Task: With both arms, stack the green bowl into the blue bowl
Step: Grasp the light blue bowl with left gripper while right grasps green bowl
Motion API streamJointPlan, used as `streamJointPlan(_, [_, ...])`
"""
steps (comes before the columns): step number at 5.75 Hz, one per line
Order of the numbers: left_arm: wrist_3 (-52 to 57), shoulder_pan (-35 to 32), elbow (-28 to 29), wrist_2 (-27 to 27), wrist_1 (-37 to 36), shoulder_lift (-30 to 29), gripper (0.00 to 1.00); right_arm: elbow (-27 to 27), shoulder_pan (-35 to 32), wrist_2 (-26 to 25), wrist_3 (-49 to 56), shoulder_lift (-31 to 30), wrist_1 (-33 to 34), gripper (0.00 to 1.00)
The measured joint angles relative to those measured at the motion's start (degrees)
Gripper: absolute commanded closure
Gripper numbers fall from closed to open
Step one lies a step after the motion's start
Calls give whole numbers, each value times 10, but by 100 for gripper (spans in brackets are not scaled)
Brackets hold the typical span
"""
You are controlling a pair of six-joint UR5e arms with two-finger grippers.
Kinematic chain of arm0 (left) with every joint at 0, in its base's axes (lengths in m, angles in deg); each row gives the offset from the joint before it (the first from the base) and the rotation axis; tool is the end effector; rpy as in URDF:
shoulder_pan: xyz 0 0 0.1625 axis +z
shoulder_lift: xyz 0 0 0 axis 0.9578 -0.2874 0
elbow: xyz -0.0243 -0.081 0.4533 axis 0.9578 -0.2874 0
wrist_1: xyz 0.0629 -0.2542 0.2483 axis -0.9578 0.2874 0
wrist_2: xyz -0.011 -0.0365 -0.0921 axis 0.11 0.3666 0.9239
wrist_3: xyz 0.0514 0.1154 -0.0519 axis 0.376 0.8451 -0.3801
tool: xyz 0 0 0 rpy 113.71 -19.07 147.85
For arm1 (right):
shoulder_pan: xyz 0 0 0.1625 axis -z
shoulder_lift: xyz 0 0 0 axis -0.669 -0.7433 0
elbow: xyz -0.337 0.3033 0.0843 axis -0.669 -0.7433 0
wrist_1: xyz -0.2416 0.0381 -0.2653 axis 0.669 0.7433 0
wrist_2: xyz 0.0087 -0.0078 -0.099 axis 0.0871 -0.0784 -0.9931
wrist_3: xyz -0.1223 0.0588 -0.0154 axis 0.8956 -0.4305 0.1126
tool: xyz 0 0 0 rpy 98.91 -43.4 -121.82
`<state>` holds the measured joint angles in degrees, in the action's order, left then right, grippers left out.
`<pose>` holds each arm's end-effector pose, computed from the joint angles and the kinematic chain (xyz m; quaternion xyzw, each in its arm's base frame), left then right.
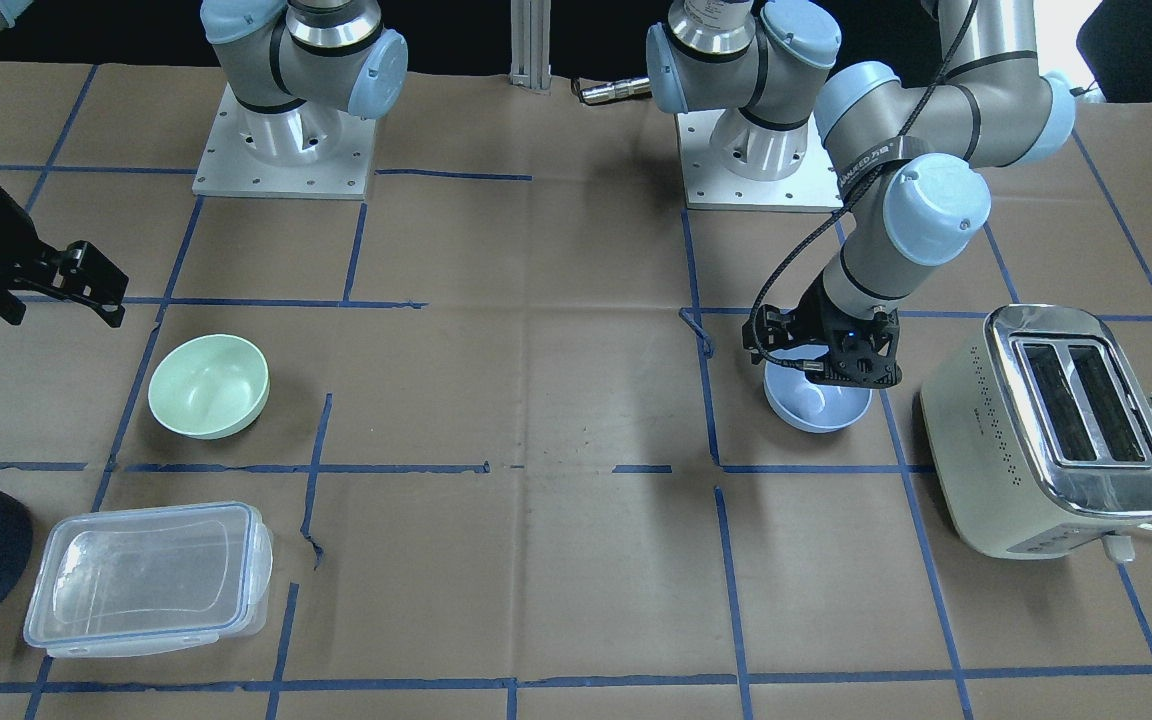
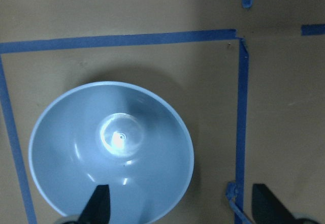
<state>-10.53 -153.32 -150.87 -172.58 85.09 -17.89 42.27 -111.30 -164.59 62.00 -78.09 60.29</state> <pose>-0.0614 -0.4293 0.2735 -0.0254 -0.9981 -0.0531 0.0169 -0.0293 -0.4495 0.3908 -0.0047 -0.9999 -0.0075 0.0047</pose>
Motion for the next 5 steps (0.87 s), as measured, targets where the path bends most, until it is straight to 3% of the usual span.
streamJointPlan(1, [-3,-3,-18,0,-48,-28,3,52,0,2,2,3,64,0])
streamJointPlan(2, [-9,-10,-24,-1,-79,-52,28,111,0,3,3,6,130,0])
streamJointPlan(3, [-11,-13,-23,-2,-90,-58,64,164,0,2,6,13,193,0])
streamJointPlan(4, [-11,-15,-21,-6,-93,-55,83,193,5,2,8,21,233,0])
streamJointPlan(5, [-13,-17,-20,-12,-93,-52,94,201,18,6,15,33,251,0])
